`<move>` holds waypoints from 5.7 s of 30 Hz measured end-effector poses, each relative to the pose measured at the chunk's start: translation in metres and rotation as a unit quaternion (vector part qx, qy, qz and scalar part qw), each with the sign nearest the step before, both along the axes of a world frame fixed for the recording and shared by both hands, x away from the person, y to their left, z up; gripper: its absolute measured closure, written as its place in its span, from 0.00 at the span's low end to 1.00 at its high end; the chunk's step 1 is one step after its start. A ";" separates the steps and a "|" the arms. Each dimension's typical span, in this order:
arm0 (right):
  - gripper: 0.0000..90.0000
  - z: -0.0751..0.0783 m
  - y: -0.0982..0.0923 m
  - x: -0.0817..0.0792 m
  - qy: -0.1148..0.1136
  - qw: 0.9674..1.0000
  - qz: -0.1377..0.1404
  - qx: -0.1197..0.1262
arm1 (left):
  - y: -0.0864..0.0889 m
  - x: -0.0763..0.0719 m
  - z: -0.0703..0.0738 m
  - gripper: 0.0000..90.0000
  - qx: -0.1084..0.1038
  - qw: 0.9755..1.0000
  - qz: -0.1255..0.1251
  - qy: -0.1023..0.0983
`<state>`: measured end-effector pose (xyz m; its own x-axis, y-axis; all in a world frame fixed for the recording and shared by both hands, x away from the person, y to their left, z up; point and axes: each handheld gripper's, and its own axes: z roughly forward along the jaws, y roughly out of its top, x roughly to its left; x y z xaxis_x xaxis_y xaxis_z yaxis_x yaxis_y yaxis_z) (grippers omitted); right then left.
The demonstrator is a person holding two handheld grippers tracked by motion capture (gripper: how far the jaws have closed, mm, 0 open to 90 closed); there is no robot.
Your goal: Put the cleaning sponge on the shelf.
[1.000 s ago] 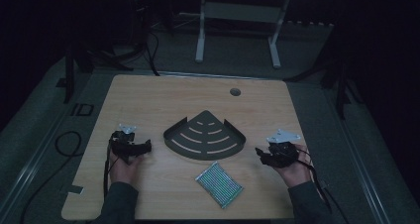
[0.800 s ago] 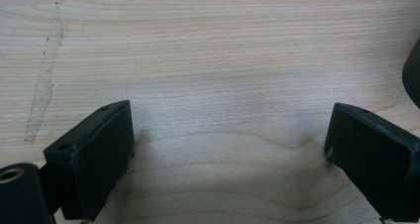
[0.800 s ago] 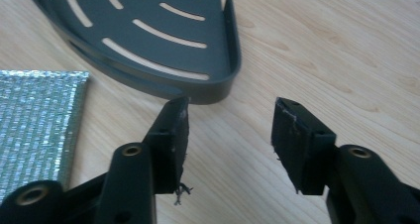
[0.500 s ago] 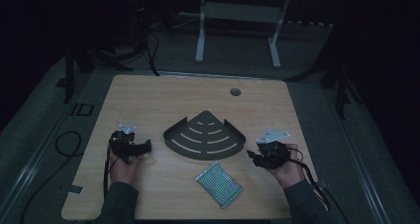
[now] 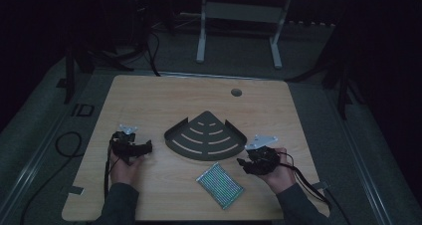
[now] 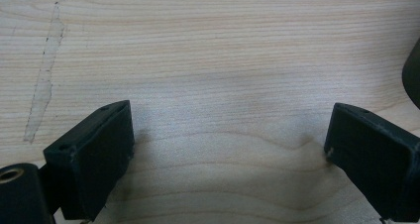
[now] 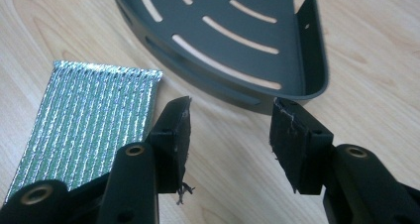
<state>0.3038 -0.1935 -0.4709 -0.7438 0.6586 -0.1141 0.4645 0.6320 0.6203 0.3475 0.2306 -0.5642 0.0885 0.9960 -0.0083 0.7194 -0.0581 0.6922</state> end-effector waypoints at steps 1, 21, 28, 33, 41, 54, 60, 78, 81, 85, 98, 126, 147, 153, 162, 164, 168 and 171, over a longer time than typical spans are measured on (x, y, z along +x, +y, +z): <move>0.56 -0.003 0.003 -0.001 0.005 1.000 0.004 -0.001 | 0.000 0.000 0.000 0.06 0.000 1.000 0.000 0.000; 0.97 -0.015 0.038 -0.007 0.041 0.995 0.083 -0.039 | 0.000 0.000 0.000 0.06 0.000 1.000 0.000 0.000; 1.00 -0.021 0.045 -0.011 0.054 0.992 0.103 -0.047 | 0.000 0.000 0.000 0.06 0.000 1.000 0.000 0.000; 1.00 -0.029 0.049 -0.019 0.066 0.989 0.118 -0.057 | 0.000 0.000 0.000 0.06 0.000 1.000 0.000 0.000; 1.00 -0.039 0.051 -0.022 0.081 0.987 0.123 -0.064 | 0.000 0.000 0.000 0.06 0.000 1.000 0.000 0.000; 1.00 -0.043 0.029 -0.020 0.086 0.989 0.098 -0.070 | 0.000 0.000 0.000 0.06 0.000 1.000 0.000 0.000; 1.00 -0.042 0.014 -0.016 0.091 0.990 0.080 -0.074 | 0.000 0.000 0.000 0.06 0.000 1.000 0.000 0.000; 0.99 -0.040 -0.028 0.003 0.096 0.992 0.027 -0.076 | 0.000 0.000 0.000 0.06 0.000 1.000 0.000 0.000; 0.98 -0.040 -0.028 0.004 0.096 0.992 0.028 -0.077 | 0.000 0.000 0.000 0.06 0.000 1.000 0.000 0.000; 0.97 -0.037 -0.027 0.004 0.098 0.992 0.028 -0.076 | 0.000 0.000 0.000 0.06 0.000 1.000 0.000 0.000; 0.86 -0.022 -0.020 0.018 0.115 0.989 0.037 -0.087 | 0.000 0.000 0.000 0.06 0.000 1.000 0.000 0.000; 0.79 -0.034 -0.023 0.040 0.186 0.977 0.028 -0.105 | 0.000 0.000 0.000 0.06 0.000 1.000 0.000 0.000; 0.88 -0.043 -0.037 0.059 0.275 0.960 0.012 -0.046 | 0.000 0.000 0.000 0.06 0.000 1.000 0.000 0.000; 0.96 -0.041 -0.034 0.058 0.273 0.960 0.017 -0.056 | 0.000 0.000 0.000 0.06 0.000 1.000 0.000 0.000; 1.00 -0.029 -0.024 0.052 0.245 0.964 0.030 -0.097 | 0.000 0.000 0.000 0.06 0.000 1.000 0.000 0.000; 1.00 -0.027 -0.024 0.052 0.242 0.965 0.031 -0.098 | 0.000 0.000 0.000 0.06 0.000 1.000 0.000 0.000; 1.00 -0.018 -0.025 0.050 0.236 0.966 0.030 -0.101 | 0.000 0.000 0.000 0.06 0.000 1.000 0.000 0.000; 1.00 -0.015 -0.025 0.051 0.233 0.967 0.031 -0.100 | 0.000 0.000 0.000 0.06 0.000 1.000 0.000 0.000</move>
